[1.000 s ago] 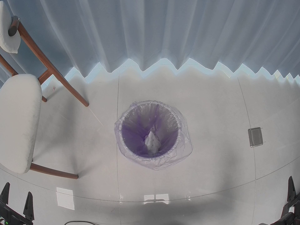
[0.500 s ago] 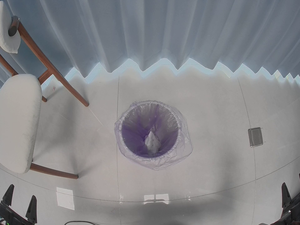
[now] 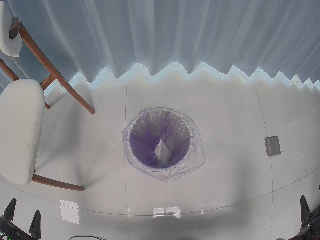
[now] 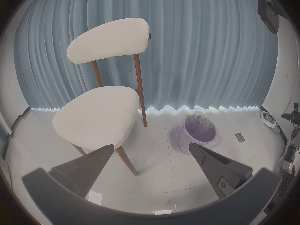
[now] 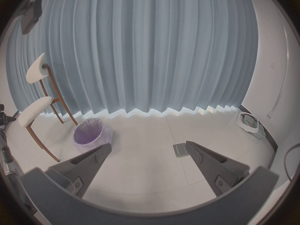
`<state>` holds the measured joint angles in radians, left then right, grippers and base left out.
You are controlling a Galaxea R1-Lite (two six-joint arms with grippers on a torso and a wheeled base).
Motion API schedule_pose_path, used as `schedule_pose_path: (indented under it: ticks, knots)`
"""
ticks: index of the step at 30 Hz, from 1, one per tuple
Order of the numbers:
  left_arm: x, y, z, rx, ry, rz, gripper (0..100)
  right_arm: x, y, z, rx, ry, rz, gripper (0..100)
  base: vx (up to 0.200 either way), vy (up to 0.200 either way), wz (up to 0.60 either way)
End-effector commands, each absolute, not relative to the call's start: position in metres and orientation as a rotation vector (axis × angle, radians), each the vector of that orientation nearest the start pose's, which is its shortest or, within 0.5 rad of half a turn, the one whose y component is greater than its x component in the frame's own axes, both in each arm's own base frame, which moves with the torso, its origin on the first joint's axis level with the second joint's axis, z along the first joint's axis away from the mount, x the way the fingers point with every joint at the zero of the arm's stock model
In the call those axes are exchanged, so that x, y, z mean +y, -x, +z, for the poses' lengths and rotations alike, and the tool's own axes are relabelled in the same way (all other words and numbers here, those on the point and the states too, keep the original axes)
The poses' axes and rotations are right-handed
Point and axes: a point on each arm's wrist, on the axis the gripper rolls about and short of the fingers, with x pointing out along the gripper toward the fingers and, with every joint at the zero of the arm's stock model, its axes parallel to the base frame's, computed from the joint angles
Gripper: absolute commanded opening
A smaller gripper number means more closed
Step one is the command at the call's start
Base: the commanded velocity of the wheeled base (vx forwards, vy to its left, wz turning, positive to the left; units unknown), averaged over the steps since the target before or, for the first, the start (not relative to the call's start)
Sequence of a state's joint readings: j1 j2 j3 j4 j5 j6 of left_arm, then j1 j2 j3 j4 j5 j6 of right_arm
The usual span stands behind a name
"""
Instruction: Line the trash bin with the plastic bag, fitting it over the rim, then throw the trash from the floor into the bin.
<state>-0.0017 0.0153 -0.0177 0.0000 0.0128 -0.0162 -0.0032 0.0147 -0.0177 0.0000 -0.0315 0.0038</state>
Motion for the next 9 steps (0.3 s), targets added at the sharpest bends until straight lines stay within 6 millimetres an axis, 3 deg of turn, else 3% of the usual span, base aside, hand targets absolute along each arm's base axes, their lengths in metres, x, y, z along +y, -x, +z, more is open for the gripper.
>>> schedule_pose_path:
  ticks: [1, 9]
  knots:
    - [0.0003, 0.0228, 0.0755, 0.0, 0.017, 0.014, 100, -0.0006, 0.0227, 0.0755, 0.001, -0.003, -0.034, 100, 0.0, 0.0, 0.0]
    - [0.0003, 0.0228, 0.0755, 0.0, 0.017, 0.014, 100, -0.0006, 0.0227, 0.0755, 0.001, -0.003, -0.034, 100, 0.0, 0.0, 0.0]
